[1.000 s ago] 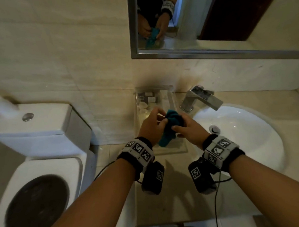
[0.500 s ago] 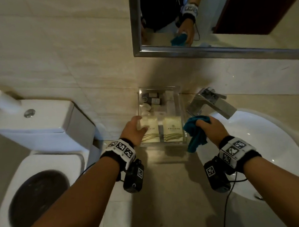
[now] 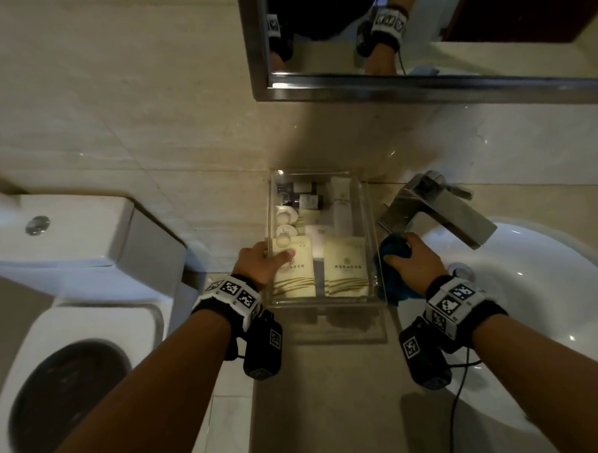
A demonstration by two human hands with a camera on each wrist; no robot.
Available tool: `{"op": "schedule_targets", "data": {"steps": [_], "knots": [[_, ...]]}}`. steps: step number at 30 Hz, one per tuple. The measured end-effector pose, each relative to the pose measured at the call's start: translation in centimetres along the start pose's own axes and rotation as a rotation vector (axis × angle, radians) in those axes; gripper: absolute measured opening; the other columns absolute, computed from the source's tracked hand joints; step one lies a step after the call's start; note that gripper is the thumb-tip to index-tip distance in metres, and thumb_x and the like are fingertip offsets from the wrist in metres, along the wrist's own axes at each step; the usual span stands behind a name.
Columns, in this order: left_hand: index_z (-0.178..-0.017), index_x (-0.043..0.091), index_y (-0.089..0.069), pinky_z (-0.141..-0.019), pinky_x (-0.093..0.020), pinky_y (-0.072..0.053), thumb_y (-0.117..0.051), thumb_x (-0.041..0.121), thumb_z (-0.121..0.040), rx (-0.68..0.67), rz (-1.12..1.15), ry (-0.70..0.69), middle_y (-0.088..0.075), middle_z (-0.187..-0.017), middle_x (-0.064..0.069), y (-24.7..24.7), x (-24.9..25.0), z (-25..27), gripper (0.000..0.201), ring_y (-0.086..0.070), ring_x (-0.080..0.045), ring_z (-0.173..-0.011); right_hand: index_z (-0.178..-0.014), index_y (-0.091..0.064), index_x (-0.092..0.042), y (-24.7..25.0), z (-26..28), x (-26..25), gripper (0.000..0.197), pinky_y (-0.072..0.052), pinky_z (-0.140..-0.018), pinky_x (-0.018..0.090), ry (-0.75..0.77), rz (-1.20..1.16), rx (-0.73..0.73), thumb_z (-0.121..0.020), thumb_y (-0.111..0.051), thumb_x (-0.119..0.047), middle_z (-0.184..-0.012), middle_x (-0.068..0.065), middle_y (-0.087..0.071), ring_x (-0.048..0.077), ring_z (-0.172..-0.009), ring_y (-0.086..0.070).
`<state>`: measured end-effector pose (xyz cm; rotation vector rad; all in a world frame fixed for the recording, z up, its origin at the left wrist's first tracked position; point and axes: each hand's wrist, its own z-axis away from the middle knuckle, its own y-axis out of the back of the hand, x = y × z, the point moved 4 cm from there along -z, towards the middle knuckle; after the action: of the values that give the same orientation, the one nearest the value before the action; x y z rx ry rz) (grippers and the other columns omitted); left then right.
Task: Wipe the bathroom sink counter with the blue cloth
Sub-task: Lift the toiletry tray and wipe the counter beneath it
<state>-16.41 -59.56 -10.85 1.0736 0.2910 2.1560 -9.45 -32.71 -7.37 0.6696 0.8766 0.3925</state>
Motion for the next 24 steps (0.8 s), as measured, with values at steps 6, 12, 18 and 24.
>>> {"op": "schedule_targets", "data": {"steps": [6,12,18,24], "knots": [[-0.139,0.021,-0.041,-0.110,-0.044,-0.035,-0.061,0.059,-0.080,0.032,-0.016,0.022,-0.039,-0.141,-0.017,0.2,0.4,0.0,0.073,-0.043,-0.035,-0.127,-0.133,-0.039,-0.021,-0.4,-0.8,-0.1,0.050,-0.040,-0.095,0.035,0.004,-0.046,-0.045,-0.087,-0.057,-0.021,-0.132,0.014,-0.051,0.034,-0.117,-0.049],[-0.136,0.015,-0.037,-0.083,-0.030,-0.046,-0.062,0.031,-0.090,0.004,0.223,-0.036,-0.057,-0.117,-0.002,-0.6,1.0,0.4,0.055,-0.057,-0.018,-0.097,-0.134,-0.037,-0.023,-0.9,-1.0,-0.1,0.049,-0.040,-0.094,0.034,0.023,-0.043,-0.072,-0.088,-0.054,-0.020,-0.132,0.014,-0.052,0.034,-0.116,-0.050],[-0.138,0.019,-0.031,-0.076,-0.028,-0.051,-0.065,0.027,-0.088,0.014,0.345,-0.026,-0.058,-0.120,-0.006,-1.2,0.6,0.3,0.061,-0.060,-0.018,-0.093,-0.135,-0.037,-0.020,-1.3,-0.6,-0.6,0.046,-0.038,-0.103,0.041,0.070,-0.060,-0.104,-0.091,-0.049,-0.013,-0.135,0.015,-0.049,0.035,-0.120,-0.047],[-0.138,0.022,-0.027,-0.089,-0.035,-0.050,-0.070,0.027,-0.084,0.010,0.358,-0.061,-0.058,-0.120,-0.004,-1.5,0.6,0.2,0.070,-0.060,-0.022,-0.103,-0.135,-0.040,-0.017,-1.3,-0.5,-0.7,0.046,-0.036,-0.106,0.039,0.103,-0.067,-0.118,-0.090,-0.047,-0.007,-0.136,0.012,-0.048,0.033,-0.123,-0.046]]}}
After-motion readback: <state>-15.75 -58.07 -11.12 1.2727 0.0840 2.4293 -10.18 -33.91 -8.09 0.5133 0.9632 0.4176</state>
